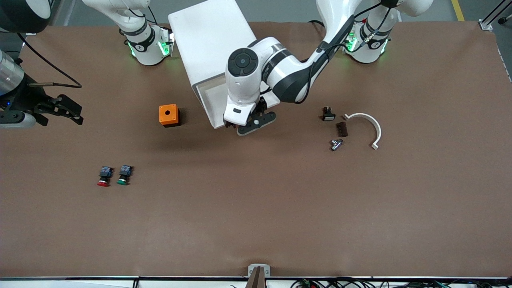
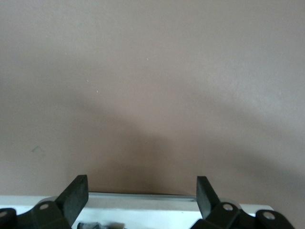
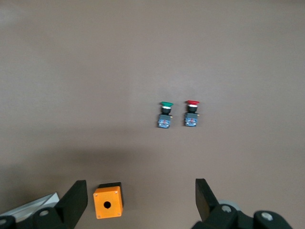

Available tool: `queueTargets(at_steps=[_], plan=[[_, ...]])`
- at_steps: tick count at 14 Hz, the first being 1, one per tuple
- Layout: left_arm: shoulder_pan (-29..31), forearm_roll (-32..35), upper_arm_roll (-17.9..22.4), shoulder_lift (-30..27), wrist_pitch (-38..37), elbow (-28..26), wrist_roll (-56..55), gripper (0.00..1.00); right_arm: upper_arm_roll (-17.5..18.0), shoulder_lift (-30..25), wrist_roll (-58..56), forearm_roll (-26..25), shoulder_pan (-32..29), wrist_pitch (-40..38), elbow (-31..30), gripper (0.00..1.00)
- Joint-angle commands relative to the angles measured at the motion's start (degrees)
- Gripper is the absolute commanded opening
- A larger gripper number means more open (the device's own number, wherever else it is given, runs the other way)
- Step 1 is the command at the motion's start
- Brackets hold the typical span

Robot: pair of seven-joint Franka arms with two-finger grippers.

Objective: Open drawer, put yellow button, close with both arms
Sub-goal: 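Push the drawer closed with the left gripper while the right gripper retracts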

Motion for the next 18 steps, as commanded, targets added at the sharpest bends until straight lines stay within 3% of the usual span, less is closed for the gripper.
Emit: queueTargets(at_steps=[1, 18], plan=[[-1.4, 0.2, -0.3, 0.0, 0.5, -0.7, 0.5, 1.00, 1.1, -1.9, -0.1, -1.1, -1.1, -0.3, -1.0, 1.00], [-4.4, -22.3, -1.7, 0.7, 0.5, -5.3, -2.0, 1.00, 1.1, -1.7, 0.2, -0.3, -1.9, -0.9, 0.2, 1.00]])
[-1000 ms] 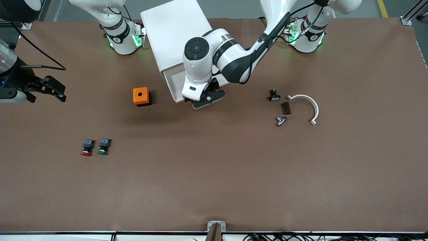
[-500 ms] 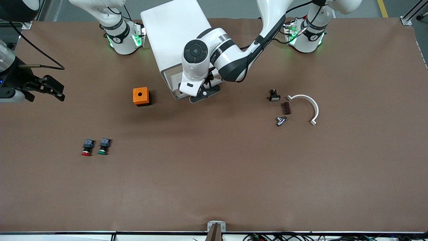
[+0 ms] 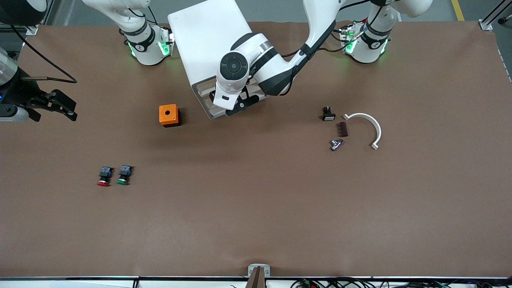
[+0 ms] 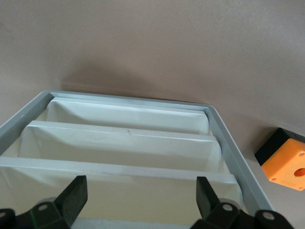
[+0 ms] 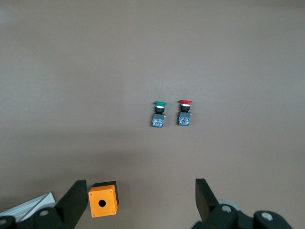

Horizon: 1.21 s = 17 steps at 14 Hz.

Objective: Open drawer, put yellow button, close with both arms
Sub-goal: 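Push the drawer closed with the left gripper while the right gripper retracts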

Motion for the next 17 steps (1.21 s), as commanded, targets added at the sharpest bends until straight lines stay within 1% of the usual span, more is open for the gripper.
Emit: queueTargets(at_steps=[1, 4, 5, 8, 12, 13, 14, 15, 17], plan=[[-0.8, -3.9, -0.3, 0.3, 0.5, -0.8, -0.9, 1.00, 1.0, -0.8, 0.2, 0.3, -1.4, -0.3, 0.1, 1.00], [-0.6, -8.1, -0.3, 0.3, 0.5, -1.5, -0.2, 1.00, 0.9, -0.9, 0.3, 0.3, -1.4, -0.3, 0.0, 1.00], [-0.6, -8.4, -0.3, 0.3, 0.5, -1.5, -0.1, 1.00, 1.0, -0.9, 0.3, 0.3, -1.8, -0.3, 0.0, 1.00], [0.3, -8.3, -0.1, 0.3, 0.4, -1.4, -0.2, 1.00, 1.0, -0.9, 0.3, 0.5, -2.2, -0.3, 0.0, 1.00], [4.0, -7.5, 0.6, -0.7, 0.4, -0.8, -0.9, 1.00, 1.0, -1.0, 0.3, 0.5, -2.2, -0.2, 0.0, 1.00], [6.1, -7.2, 1.2, -1.5, 0.4, -0.8, -0.9, 1.00, 1.0, -1.0, 0.3, 0.5, -2.2, -0.2, -0.1, 1.00], [8.2, -6.2, 1.6, -2.7, 0.4, -0.7, -0.7, 1.00, 1.0, -1.0, 0.3, 0.5, -2.2, -0.1, -0.1, 1.00], [10.0, -3.3, 1.8, -4.5, 0.0, -0.6, -0.4, 1.00, 1.0, -1.0, 0.3, 0.5, -2.2, -0.1, 0.0, 1.00], [14.3, 5.4, 1.4, -10.0, -1.2, -0.6, 1.0, 1.00, 1.0, -1.0, 0.3, 0.5, -2.2, -0.2, 0.0, 1.00]])
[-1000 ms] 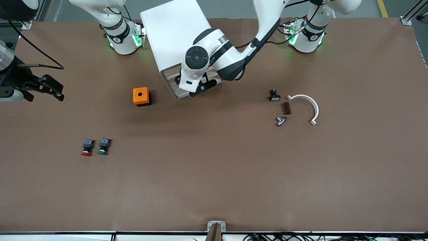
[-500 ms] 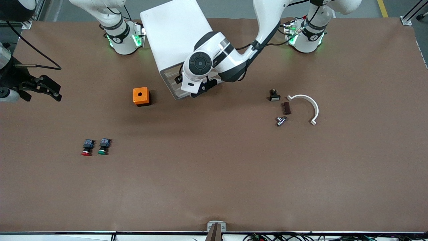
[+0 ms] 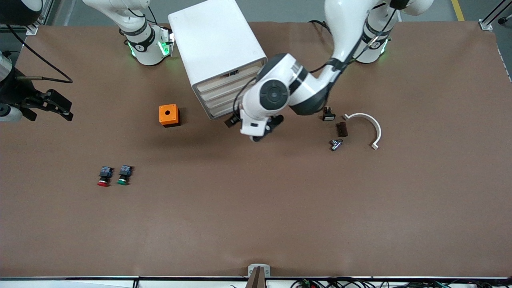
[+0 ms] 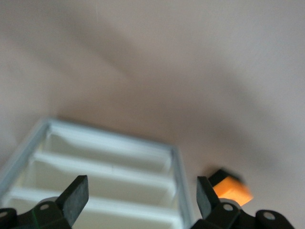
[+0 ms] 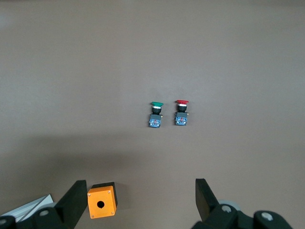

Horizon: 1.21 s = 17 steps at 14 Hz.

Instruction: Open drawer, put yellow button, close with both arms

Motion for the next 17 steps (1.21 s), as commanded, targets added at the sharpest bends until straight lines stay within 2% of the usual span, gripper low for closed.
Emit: queueTargets(at_steps=[1, 3, 6, 11, 12, 13, 16, 17], plan=[[4.5, 8.0, -0.1, -8.6, -4.7, -1.6, 2.7, 1.00, 1.0, -0.9, 0.2, 0.5, -1.3, -0.1, -0.2, 1.00], [9.9, 10.5, -0.1, -13.6, -11.8, -1.6, 11.2, 1.00, 1.0, -0.9, 0.2, 0.5, -1.3, -0.1, -0.2, 1.00], [22.3, 10.4, -0.2, -20.3, -21.1, -1.6, 27.8, 1.00, 1.0, -0.9, 0.2, 0.5, -1.3, -0.1, -0.2, 1.00], [40.8, 10.2, -0.4, -26.4, -25.2, -1.6, 54.0, 1.00, 1.0, -0.9, 0.2, 0.5, -1.3, -0.1, -0.2, 1.00], [41.5, 10.3, 0.5, -27.6, -26.2, -1.7, 57.8, 1.00, 1.0, -0.9, 0.2, 0.5, -1.3, -0.1, -0.2, 1.00], [41.0, 10.4, 3.4, -28.3, -26.3, -1.7, 60.5, 1.00, 1.0, -0.9, 0.2, 0.5, -1.3, -0.1, -0.2, 1.00], [38.3, 11.6, 7.7, -28.0, -25.1, -1.6, 63.3, 1.00, 1.0, -0.9, 0.2, 0.6, -1.3, 0.0, -0.3, 1.00], [35.9, 11.4, 11.1, -28.0, -24.9, -1.6, 67.2, 1.00, 1.0, -0.9, 0.2, 0.6, -1.3, 0.1, -0.3, 1.00]])
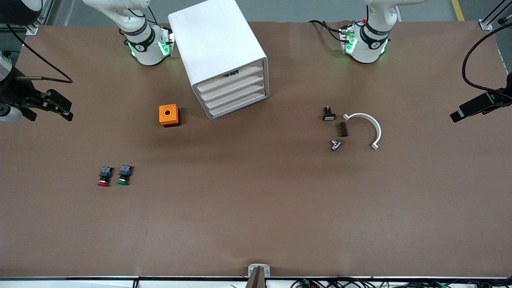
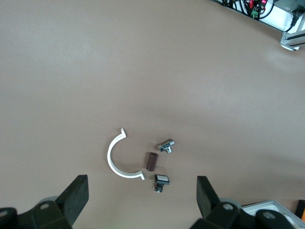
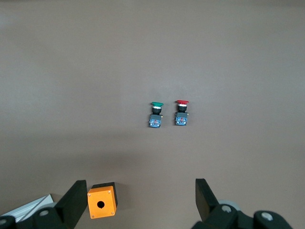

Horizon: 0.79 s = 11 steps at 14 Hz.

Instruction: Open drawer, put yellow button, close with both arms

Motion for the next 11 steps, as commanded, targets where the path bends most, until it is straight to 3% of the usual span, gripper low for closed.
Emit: queueTargets(at_steps=[1, 6, 9, 11], plan=[[-5.6, 1.1, 7.8, -0.5, 1.1, -1.9, 8.2, 1.00, 0.9, -0.9, 0.2, 0.5, -1.2, 0.0, -0.4, 1.00], [-5.1, 6.5, 7.5, -0.7, 2.0, -6.2, 14.1, 1.00, 0.9, -0.9, 0.2, 0.5, -1.2, 0.0, -0.4, 1.00], [0.2, 6.8, -0.6, -3.3, 2.5, -8.9, 14.1, 1.00, 0.9, -0.9, 0.2, 0.5, -1.2, 0.0, -0.4, 1.00], [-0.6, 6.8, -0.5, -6.1, 4.0, -12.2, 13.9, 1.00, 0.9, -0.9, 0.2, 0.5, -1.2, 0.0, -0.4, 1.00]])
